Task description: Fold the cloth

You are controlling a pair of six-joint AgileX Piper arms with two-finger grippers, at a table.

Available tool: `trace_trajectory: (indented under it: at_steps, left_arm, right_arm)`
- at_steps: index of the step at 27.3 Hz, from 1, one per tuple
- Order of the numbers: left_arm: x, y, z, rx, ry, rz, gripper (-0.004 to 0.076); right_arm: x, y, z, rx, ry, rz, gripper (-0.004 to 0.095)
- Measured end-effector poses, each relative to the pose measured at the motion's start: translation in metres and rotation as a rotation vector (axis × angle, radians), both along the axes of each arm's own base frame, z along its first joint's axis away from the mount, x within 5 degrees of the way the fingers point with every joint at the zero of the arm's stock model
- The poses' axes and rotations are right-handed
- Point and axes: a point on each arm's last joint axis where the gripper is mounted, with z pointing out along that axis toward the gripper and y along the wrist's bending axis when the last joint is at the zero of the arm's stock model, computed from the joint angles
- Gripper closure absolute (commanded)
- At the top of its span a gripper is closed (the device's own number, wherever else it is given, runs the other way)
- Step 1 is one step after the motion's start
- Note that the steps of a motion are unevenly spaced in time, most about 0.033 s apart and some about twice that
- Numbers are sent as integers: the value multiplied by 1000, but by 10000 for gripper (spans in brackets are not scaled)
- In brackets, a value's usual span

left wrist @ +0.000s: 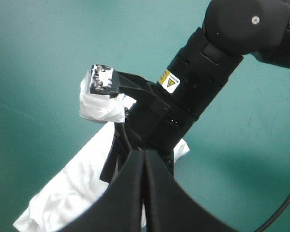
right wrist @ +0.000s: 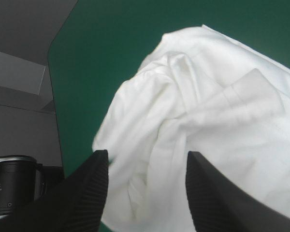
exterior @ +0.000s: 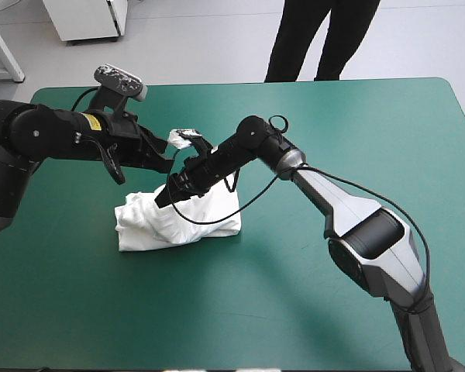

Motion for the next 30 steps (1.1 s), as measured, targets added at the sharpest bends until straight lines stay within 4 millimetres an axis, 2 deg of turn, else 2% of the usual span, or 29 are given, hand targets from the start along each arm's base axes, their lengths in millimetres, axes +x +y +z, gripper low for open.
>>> trace_trajectory:
  at_steps: [4,5,9,14,18,20,23,26,30]
  left_arm:
    - [0,0,0,2,-3,2,746]
    - [-1,1,1,2,-3,2,746]
    - [-3,2,2,-1,-10,2,746]
    - [-12,5,9,-7,-37,3,745]
    - [-20,9,15,-6,-63,4,710]
    - [-22,10,16,-5,-69,6,659]
    - [-24,11,18,-7,-76,6,561]
    - [-25,11,18,-7,-78,7,466]
    - [-25,11,18,-7,-78,7,444]
  right_arm:
    - [-2,1,22,17,-55,34,398]
    - [1,-5,31,-2,-82,31,398]
    - [18,-31,38,-96,-116,-58,398]
    - [45,-95,59,-194,-162,-245,384]
    - [43,-146,78,-221,-154,-357,378]
    - [36,-166,82,-236,-144,-390,378]
    - [25,-184,75,-270,-103,-404,349]
    - [16,-189,62,-295,-57,-395,296]
    - [14,-187,41,-313,3,-370,294]
